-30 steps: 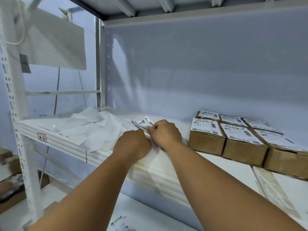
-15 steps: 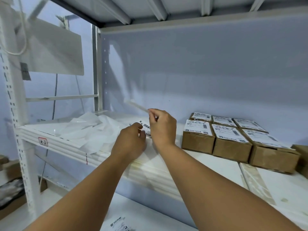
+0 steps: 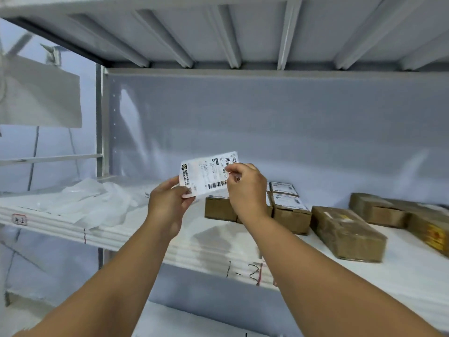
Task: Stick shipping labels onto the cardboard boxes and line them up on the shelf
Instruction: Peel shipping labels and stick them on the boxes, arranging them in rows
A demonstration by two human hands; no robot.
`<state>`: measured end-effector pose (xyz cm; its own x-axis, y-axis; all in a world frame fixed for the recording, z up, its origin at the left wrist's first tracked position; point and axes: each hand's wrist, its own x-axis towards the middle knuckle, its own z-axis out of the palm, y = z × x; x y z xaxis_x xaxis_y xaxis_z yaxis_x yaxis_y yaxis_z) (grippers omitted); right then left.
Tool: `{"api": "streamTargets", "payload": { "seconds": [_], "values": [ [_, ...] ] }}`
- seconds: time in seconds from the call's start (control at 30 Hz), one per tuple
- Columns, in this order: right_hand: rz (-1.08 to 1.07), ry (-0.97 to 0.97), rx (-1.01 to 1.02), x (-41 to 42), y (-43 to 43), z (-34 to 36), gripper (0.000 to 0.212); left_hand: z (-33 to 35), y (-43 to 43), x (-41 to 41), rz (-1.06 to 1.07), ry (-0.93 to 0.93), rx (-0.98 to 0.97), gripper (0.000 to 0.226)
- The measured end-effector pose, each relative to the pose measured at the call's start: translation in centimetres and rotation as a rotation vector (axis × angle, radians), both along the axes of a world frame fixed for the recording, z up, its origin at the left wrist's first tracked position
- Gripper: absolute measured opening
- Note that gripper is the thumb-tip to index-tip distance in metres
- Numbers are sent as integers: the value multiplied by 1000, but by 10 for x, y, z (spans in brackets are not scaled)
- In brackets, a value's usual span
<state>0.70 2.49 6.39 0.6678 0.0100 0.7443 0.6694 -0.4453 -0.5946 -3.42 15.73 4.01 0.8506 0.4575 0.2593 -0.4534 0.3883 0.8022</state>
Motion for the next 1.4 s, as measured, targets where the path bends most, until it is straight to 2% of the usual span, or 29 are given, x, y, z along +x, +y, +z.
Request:
{"api": "streamTargets", "payload": {
  "seconds": [0.13, 0.2, 0.33, 0.43, 0.57, 0.63, 0.87, 1.0, 1.1, 1.2, 1.4],
  "values": [
    [-108, -18, -2, -5, -52, 13, 30, 9, -49, -8, -133, 98, 53, 19],
    [-189, -50, -95, -9, -73, 13, 28, 14, -73, -10, -200, 95, 45, 20],
    [-343, -267, -322, -19, -98, 3, 18, 21, -113, -13, -237, 69, 38, 20],
    [-288, -195, -410, -28, -109, 0, 21, 23, -138, -16, -234, 35, 41, 16],
    [-171, -184, -316, -32, -123, -1, 29, 26, -160, -24, -215, 3, 42, 22],
    [-131, -146, -347, -34, -127, -2, 33, 27, -166, -28, -206, -6, 53, 25],
    [-43, -73, -481, -42, -135, 1, 51, 24, -173, -31, -176, 27, 221, 25],
    [-16, -91, -413, -44, -138, -1, 51, 24, -178, -32, -131, -14, 278, 24],
    [1, -110, -276, -43, -139, -2, 47, 23, -179, -28, -89, -56, 282, 21],
    [-2, -109, -208, -43, -140, 1, 42, 24, -179, -27, -57, -31, 270, 16],
    [-287, 39, 6, -36, -150, 9, 33, 33, -179, -32, -53, 12, 61, 20]
  ]
}}
